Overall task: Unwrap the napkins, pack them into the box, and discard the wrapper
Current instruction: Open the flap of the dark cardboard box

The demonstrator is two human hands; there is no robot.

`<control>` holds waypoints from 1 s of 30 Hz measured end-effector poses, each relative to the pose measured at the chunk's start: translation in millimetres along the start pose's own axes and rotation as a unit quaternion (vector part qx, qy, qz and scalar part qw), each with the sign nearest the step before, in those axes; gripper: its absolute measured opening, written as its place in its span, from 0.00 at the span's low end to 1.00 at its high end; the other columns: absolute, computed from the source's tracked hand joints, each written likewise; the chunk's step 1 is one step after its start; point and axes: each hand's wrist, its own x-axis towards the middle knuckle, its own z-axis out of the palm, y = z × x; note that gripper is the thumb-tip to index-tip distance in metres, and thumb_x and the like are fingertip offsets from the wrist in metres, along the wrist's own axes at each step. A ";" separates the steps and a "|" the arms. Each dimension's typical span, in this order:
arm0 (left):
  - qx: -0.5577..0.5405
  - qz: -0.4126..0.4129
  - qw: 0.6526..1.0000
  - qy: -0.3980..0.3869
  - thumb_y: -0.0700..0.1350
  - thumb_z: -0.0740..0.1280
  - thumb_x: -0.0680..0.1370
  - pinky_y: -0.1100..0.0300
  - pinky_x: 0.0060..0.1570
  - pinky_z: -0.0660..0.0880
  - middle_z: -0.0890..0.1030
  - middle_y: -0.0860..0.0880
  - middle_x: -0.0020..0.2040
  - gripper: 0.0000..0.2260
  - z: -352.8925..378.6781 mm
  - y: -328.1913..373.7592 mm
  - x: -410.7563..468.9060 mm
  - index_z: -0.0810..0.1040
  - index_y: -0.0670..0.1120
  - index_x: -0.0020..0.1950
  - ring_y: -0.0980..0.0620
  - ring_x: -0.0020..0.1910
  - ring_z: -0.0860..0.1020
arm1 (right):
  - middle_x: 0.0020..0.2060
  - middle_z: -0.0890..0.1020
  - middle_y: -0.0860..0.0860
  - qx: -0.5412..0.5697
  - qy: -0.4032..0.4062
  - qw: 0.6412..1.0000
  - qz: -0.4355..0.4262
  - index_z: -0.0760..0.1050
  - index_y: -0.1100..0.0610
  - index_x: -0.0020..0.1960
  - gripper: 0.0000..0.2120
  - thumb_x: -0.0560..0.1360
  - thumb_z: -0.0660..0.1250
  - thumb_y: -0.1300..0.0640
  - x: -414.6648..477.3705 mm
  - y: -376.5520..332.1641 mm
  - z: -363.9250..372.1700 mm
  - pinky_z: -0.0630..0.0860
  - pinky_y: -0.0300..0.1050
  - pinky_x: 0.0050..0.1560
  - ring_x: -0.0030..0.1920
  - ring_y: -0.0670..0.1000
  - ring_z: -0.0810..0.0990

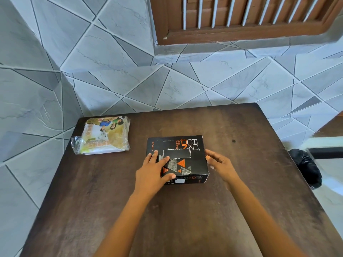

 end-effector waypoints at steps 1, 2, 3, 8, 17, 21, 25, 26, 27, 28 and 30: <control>-0.001 0.000 1.000 0.002 0.64 0.61 0.73 0.45 0.64 0.68 0.51 0.51 0.78 0.29 0.0 0.6 -0.4 0.58 0.60 0.72 0.51 0.77 0.48 | 0.61 0.78 0.56 0.000 -0.004 1.000 0.001 0.72 0.60 0.64 0.16 0.77 0.61 0.64 1.1 -0.2 -0.8 0.72 0.47 0.64 0.63 0.54 0.75; -0.001 0.000 1.000 0.003 0.64 0.61 0.73 0.45 0.64 0.68 0.51 0.51 0.78 0.29 -0.4 1.0 -0.3 0.58 0.60 0.72 0.51 0.77 0.48 | 0.61 0.78 0.57 -0.002 -0.007 1.000 0.002 0.71 0.61 0.65 0.17 0.77 0.61 0.65 1.8 -0.4 -1.4 0.71 0.46 0.63 0.63 0.55 0.75; -0.002 0.000 1.000 0.003 0.64 0.61 0.73 0.45 0.64 0.68 0.51 0.51 0.78 0.29 -0.9 1.2 0.0 0.58 0.60 0.72 0.51 0.77 0.48 | 0.62 0.77 0.57 -0.002 -0.009 1.000 0.002 0.71 0.62 0.65 0.17 0.76 0.61 0.66 2.6 0.0 -1.9 0.72 0.45 0.62 0.63 0.55 0.75; -0.004 0.001 1.000 0.003 0.64 0.61 0.73 0.45 0.64 0.69 0.51 0.52 0.78 0.29 -0.2 0.4 -0.3 0.59 0.61 0.72 0.51 0.77 0.48 | 0.60 0.78 0.56 -0.026 0.001 1.000 -0.002 0.72 0.62 0.64 0.17 0.76 0.61 0.67 3.5 -2.6 -2.2 0.75 0.26 0.47 0.59 0.50 0.76; 0.000 0.000 1.000 0.002 0.65 0.61 0.73 0.44 0.65 0.68 0.51 0.52 0.78 0.30 0.5 0.7 0.1 0.58 0.61 0.72 0.52 0.77 0.48 | 0.60 0.78 0.55 -0.095 -0.004 0.995 -0.039 0.71 0.61 0.65 0.21 0.72 0.60 0.71 11.2 -18.3 0.1 0.73 0.47 0.63 0.57 0.48 0.77; -0.004 -0.002 1.000 0.002 0.65 0.61 0.72 0.45 0.65 0.68 0.51 0.52 0.78 0.30 0.1 1.0 -0.8 0.58 0.61 0.72 0.52 0.77 0.48 | 0.58 0.76 0.48 -0.124 -0.007 0.991 -0.058 0.69 0.59 0.66 0.24 0.72 0.60 0.72 7.8 -26.3 4.4 0.72 0.43 0.59 0.56 0.43 0.73; -0.007 -0.002 1.000 0.004 0.64 0.62 0.72 0.46 0.65 0.68 0.51 0.52 0.78 0.30 0.0 1.3 -0.9 0.58 0.61 0.72 0.52 0.77 0.48 | 0.65 0.74 0.52 -0.141 0.013 0.987 -0.077 0.67 0.59 0.68 0.26 0.72 0.60 0.71 7.3 -22.1 5.5 0.72 0.42 0.60 0.59 0.43 0.73; -0.006 -0.002 1.000 0.003 0.65 0.62 0.72 0.46 0.65 0.68 0.51 0.52 0.78 0.30 0.0 1.1 -0.6 0.58 0.61 0.72 0.52 0.77 0.48 | 0.65 0.75 0.53 -0.155 0.021 0.985 -0.078 0.69 0.57 0.67 0.25 0.71 0.61 0.70 8.7 -21.2 6.3 0.74 0.43 0.60 0.58 0.45 0.75; -0.005 -0.002 1.000 0.001 0.65 0.62 0.72 0.45 0.65 0.68 0.51 0.52 0.78 0.30 0.2 1.2 -0.4 0.58 0.61 0.72 0.52 0.77 0.48 | 0.64 0.76 0.52 -0.169 0.030 0.982 -0.077 0.70 0.55 0.67 0.25 0.71 0.61 0.69 9.6 -20.4 6.5 0.75 0.46 0.60 0.58 0.47 0.77; -0.004 -0.002 1.000 0.001 0.65 0.61 0.72 0.45 0.65 0.68 0.51 0.52 0.78 0.30 0.4 1.1 0.0 0.58 0.61 0.72 0.51 0.77 0.48 | 0.62 0.77 0.51 -0.180 0.037 0.980 -0.074 0.71 0.52 0.66 0.25 0.71 0.60 0.67 9.8 -19.7 6.4 0.76 0.49 0.59 0.58 0.49 0.78; -0.002 -0.003 1.000 0.000 0.65 0.61 0.72 0.44 0.65 0.68 0.51 0.52 0.78 0.30 1.2 0.9 0.4 0.58 0.61 0.72 0.51 0.77 0.48 | 0.60 0.79 0.50 -0.184 0.036 0.980 -0.069 0.70 0.49 0.66 0.23 0.74 0.60 0.64 8.9 -16.2 4.1 0.75 0.50 0.60 0.57 0.51 0.79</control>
